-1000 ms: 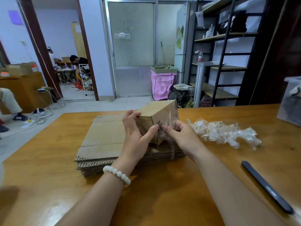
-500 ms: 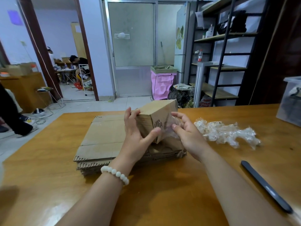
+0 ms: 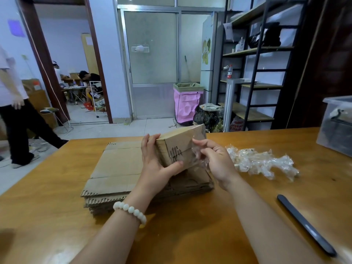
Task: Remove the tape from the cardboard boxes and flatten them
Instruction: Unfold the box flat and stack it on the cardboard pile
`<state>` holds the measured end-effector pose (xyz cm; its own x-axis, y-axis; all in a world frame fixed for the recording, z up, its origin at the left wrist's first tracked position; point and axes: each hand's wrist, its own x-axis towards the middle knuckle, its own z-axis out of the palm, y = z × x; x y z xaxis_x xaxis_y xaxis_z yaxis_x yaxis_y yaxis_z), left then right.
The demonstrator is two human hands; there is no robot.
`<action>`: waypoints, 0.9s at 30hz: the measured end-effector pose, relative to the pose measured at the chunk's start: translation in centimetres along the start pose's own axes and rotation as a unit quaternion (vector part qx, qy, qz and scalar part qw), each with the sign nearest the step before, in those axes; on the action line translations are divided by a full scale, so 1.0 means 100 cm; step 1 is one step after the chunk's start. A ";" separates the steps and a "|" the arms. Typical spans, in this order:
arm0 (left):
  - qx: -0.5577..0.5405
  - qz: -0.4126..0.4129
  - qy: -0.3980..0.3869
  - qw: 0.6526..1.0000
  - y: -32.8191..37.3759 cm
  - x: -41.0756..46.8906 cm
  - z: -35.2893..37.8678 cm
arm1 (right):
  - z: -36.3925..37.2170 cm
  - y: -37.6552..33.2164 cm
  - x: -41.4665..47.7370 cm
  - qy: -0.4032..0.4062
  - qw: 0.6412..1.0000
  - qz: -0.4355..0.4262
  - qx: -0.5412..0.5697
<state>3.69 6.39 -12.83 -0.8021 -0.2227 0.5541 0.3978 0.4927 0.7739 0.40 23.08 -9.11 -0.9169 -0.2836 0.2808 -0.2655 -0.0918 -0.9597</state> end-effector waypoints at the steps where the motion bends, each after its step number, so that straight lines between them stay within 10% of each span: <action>1: -0.007 -0.003 -0.003 1.000 0.001 0.000 -0.001 | 0.000 0.001 0.001 0.005 1.000 -0.001 -0.006; 15: -0.032 -0.002 0.059 0.998 0.006 0.000 0.003 | 0.010 0.014 -0.006 0.088 0.978 0.025 -0.190; 27: -0.072 -0.059 0.039 0.995 0.007 0.006 -0.004 | -0.011 0.016 0.001 -0.082 0.981 0.014 -0.173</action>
<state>3.68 6.27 -11.79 -0.8127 -0.3386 0.4742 0.3671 0.3344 0.8680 -0.44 23.93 -10.63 -0.8732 -0.4330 0.2239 -0.3513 0.2404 -0.9049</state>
